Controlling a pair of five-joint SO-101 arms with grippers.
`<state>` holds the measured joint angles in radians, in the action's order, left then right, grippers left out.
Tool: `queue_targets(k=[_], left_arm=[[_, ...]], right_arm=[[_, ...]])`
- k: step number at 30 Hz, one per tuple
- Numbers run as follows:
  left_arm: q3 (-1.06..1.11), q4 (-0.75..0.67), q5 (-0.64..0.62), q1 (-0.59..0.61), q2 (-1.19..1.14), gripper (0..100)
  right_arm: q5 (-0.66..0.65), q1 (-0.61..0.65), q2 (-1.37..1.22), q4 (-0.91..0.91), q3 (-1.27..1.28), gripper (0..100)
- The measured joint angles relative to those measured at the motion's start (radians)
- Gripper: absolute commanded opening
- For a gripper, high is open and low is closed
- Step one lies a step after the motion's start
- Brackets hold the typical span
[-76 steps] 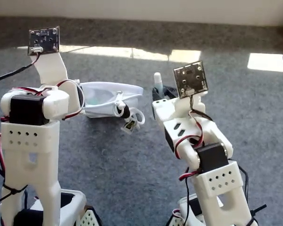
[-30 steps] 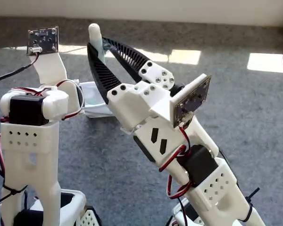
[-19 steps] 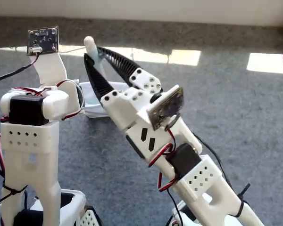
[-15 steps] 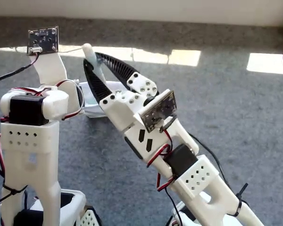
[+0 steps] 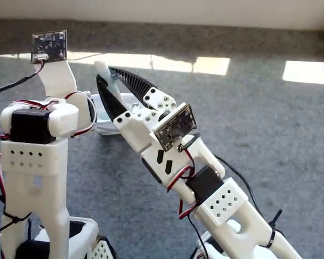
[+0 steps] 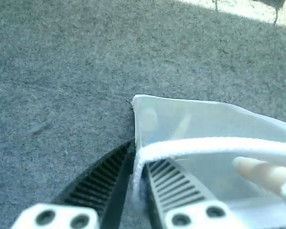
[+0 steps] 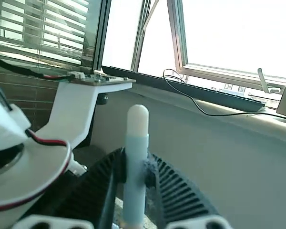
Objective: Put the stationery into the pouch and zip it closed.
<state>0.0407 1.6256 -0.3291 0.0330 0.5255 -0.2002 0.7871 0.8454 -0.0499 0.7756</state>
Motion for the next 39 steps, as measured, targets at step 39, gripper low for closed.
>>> queue_targets(k=[39], left_arm=[[0.02, 0.0, 0.0, 0.0, 0.012, 1]], right_arm=[[0.0, 0.003, 0.454, 0.741, 0.058, 14.8]])
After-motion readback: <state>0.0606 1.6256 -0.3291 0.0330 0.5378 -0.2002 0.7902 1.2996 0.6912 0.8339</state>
